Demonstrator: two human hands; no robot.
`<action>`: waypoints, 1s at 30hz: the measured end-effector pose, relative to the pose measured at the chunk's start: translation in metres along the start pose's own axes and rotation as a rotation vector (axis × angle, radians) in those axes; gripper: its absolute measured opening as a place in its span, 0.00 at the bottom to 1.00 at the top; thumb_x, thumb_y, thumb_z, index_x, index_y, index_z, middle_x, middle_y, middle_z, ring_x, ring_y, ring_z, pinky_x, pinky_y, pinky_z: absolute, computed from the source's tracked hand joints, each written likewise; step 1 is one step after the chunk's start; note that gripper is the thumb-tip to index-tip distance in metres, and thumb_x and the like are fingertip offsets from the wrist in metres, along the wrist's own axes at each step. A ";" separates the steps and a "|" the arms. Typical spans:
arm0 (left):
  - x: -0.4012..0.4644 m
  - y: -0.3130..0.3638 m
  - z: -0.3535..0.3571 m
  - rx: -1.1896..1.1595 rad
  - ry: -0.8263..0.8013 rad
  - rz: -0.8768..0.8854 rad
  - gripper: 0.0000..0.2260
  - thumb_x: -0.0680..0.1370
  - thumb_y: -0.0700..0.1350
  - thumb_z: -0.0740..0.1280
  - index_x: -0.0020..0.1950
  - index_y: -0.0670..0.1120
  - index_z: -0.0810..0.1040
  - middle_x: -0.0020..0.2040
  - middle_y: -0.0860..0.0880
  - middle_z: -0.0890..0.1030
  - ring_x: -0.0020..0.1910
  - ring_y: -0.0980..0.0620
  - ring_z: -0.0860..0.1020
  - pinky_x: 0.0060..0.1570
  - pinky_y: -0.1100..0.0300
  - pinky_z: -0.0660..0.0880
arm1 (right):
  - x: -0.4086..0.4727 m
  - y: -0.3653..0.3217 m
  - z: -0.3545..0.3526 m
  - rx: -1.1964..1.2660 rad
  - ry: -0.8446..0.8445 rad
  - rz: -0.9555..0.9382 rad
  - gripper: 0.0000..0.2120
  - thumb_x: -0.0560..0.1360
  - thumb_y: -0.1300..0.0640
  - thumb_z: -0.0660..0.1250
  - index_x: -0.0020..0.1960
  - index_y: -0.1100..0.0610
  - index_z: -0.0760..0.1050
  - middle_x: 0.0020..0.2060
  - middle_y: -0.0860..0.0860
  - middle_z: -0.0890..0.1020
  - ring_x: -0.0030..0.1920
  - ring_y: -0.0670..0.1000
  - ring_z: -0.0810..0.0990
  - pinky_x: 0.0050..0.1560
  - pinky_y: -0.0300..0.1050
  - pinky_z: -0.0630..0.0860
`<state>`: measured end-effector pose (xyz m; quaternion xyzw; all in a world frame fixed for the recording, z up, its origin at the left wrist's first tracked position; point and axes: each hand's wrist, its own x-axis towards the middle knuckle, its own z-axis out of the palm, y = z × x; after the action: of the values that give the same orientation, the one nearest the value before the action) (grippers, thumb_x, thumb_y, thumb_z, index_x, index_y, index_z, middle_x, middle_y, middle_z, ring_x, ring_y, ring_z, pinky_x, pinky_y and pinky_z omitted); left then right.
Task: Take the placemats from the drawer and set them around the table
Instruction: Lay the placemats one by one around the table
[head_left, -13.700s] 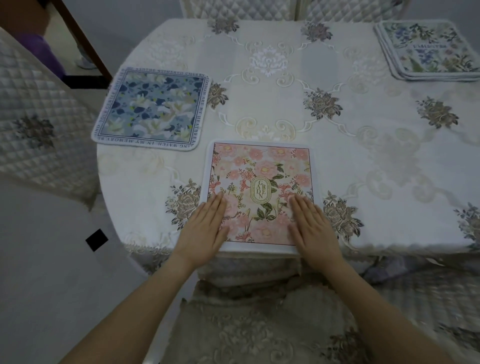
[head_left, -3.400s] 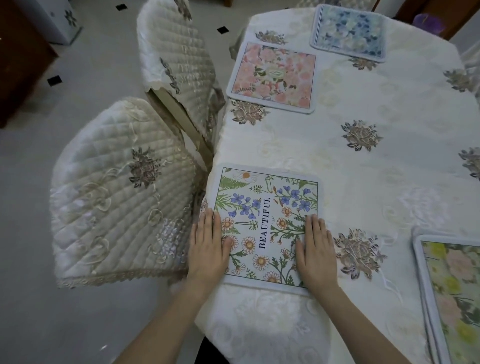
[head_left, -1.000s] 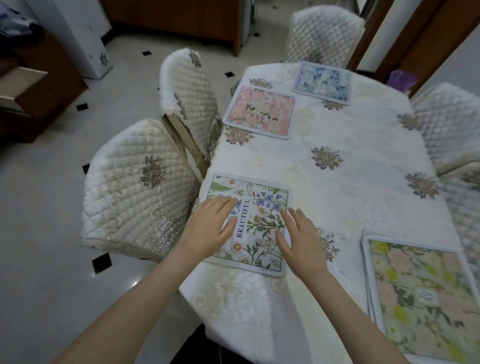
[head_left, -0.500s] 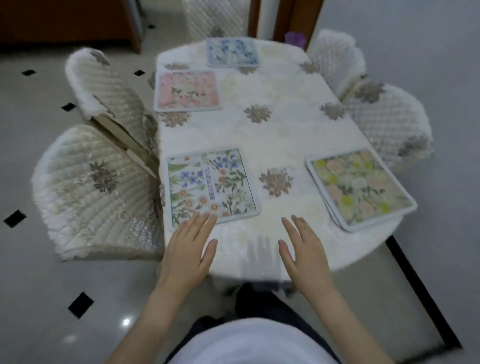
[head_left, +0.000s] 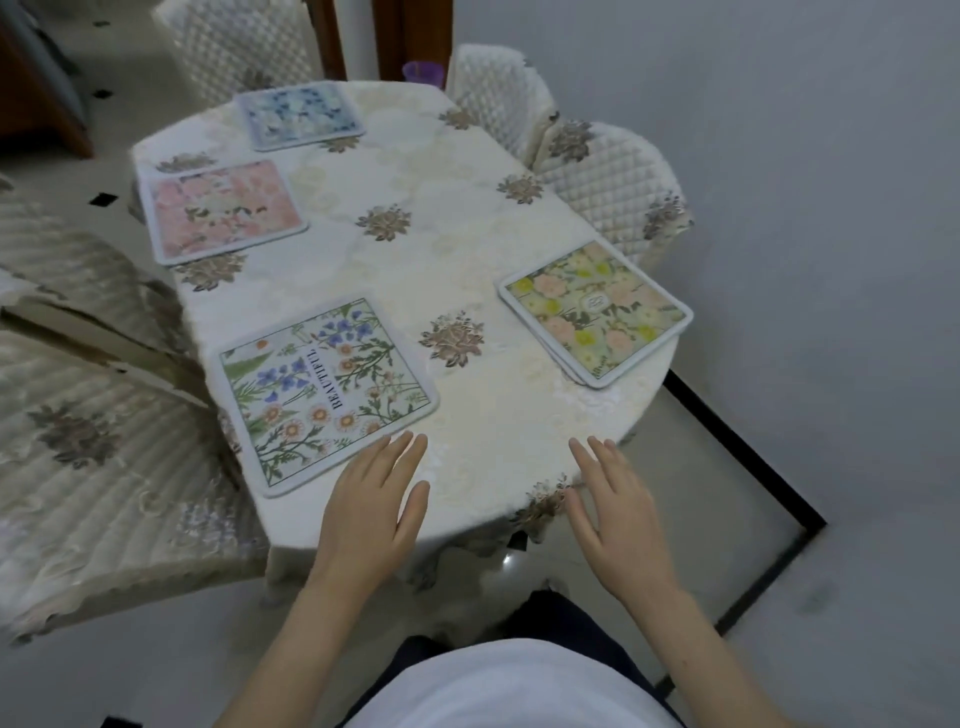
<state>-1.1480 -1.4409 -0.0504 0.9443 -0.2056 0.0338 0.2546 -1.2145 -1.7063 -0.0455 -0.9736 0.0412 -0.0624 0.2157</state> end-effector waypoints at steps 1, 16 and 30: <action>0.008 0.005 0.001 0.003 0.000 0.021 0.23 0.81 0.52 0.52 0.71 0.43 0.71 0.69 0.46 0.74 0.69 0.44 0.70 0.69 0.48 0.65 | 0.000 0.005 -0.005 0.006 0.013 0.015 0.27 0.80 0.44 0.49 0.75 0.54 0.63 0.73 0.53 0.65 0.75 0.53 0.59 0.72 0.50 0.59; 0.099 0.151 0.106 0.042 -0.080 0.057 0.22 0.81 0.52 0.53 0.72 0.46 0.70 0.71 0.47 0.72 0.70 0.45 0.69 0.69 0.51 0.61 | 0.033 0.173 -0.071 0.000 0.020 0.045 0.26 0.80 0.46 0.49 0.77 0.49 0.57 0.72 0.51 0.67 0.74 0.50 0.60 0.72 0.52 0.61; 0.177 0.245 0.168 0.075 -0.039 -0.066 0.22 0.80 0.52 0.53 0.70 0.46 0.72 0.69 0.48 0.73 0.69 0.46 0.70 0.68 0.52 0.64 | 0.115 0.291 -0.120 0.011 -0.039 -0.064 0.26 0.80 0.47 0.49 0.77 0.51 0.57 0.72 0.52 0.68 0.75 0.51 0.60 0.72 0.55 0.62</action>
<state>-1.0930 -1.7828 -0.0523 0.9599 -0.1778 0.0145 0.2161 -1.1333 -2.0316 -0.0497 -0.9743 0.0054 -0.0504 0.2196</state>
